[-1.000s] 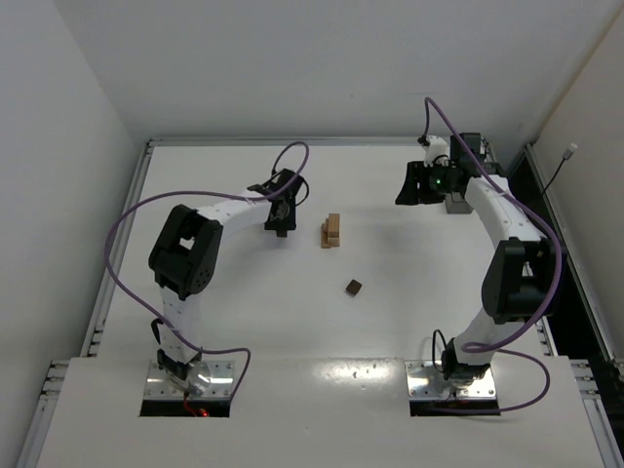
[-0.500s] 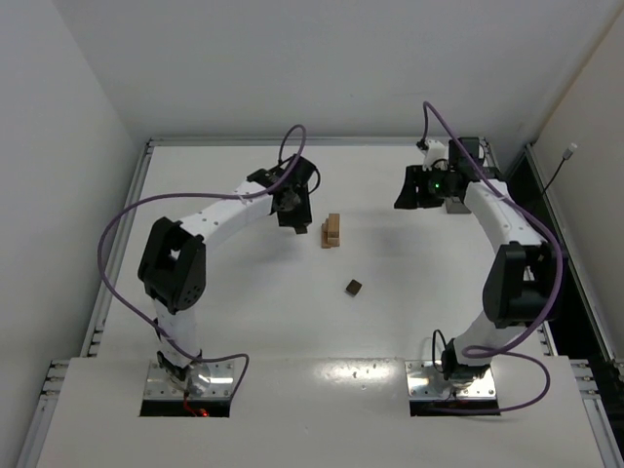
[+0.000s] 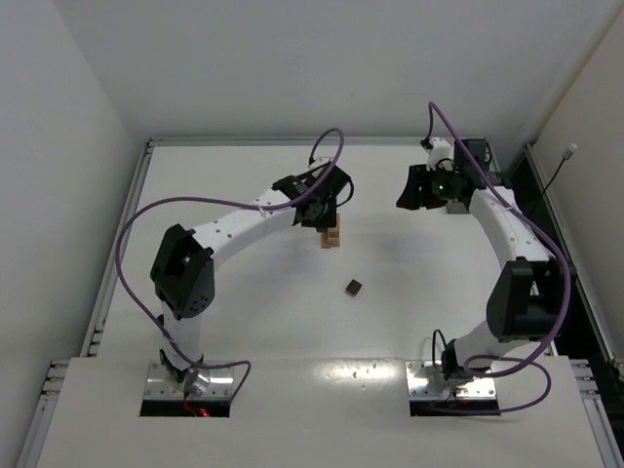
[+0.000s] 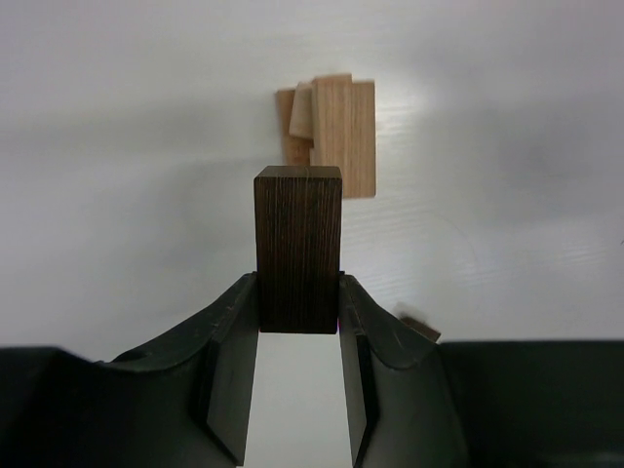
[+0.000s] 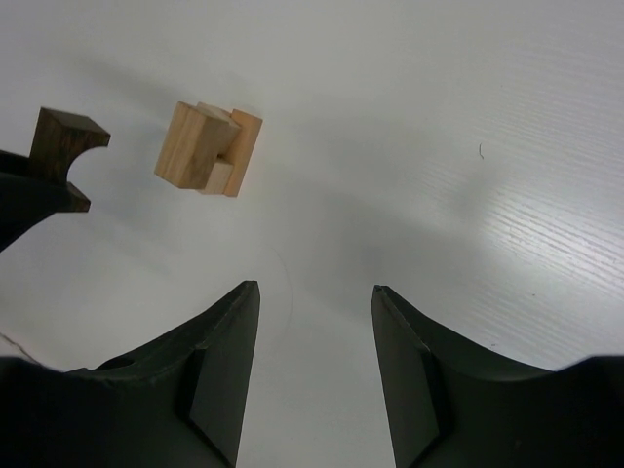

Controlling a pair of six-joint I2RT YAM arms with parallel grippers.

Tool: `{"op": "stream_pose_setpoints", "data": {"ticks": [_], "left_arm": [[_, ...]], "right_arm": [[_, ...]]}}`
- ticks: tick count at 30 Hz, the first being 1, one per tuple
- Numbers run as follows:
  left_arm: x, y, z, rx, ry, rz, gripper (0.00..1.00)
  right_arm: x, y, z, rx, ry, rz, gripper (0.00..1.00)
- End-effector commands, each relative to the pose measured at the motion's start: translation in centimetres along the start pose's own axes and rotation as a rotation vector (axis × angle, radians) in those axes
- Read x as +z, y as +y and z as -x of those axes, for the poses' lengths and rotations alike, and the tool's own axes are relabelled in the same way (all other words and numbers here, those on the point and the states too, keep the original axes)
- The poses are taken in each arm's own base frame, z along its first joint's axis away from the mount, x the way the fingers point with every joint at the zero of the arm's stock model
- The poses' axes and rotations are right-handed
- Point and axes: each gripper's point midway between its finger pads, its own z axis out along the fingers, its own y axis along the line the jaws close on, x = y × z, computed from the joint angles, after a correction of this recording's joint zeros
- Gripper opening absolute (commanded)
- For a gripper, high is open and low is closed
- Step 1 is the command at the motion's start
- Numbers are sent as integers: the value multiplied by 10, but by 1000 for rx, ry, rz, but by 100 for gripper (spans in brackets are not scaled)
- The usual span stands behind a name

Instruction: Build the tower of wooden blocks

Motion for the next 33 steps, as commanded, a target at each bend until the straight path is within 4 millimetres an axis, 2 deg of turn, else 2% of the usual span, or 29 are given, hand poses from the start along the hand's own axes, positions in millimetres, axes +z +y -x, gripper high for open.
{"op": "stream_pose_setpoints", "data": {"ticks": [1, 7, 11, 12, 13, 14, 16, 21, 33], "left_arm": [[0, -6, 28, 12, -94, 37, 0], [8, -10, 38, 19, -115, 58, 0], [15, -16, 34, 30, -106, 58, 0], [17, -17, 35, 30, -106, 58, 0], [17, -17, 35, 30, -106, 58, 0], [18, -22, 33, 37, -105, 52, 0], [22, -20, 29, 53, -91, 63, 0], [27, -23, 30, 53, -91, 63, 0], [29, -35, 28, 65, -92, 49, 0]], "right_arm": [[-13, 5, 16, -32, -77, -6, 46], [-12, 2, 19, -32, -78, -19, 48], [-10, -7, 22, -23, -62, -55, 50], [-10, -7, 22, -23, -62, -55, 58], [-10, -7, 22, -23, -62, -55, 62], [-10, -7, 22, -23, -62, -55, 64], [-10, -8, 21, -12, -62, -67, 68], [-10, -10, 21, -12, -61, -76, 77], [-7, -10, 20, -8, -54, -67, 78]]}}
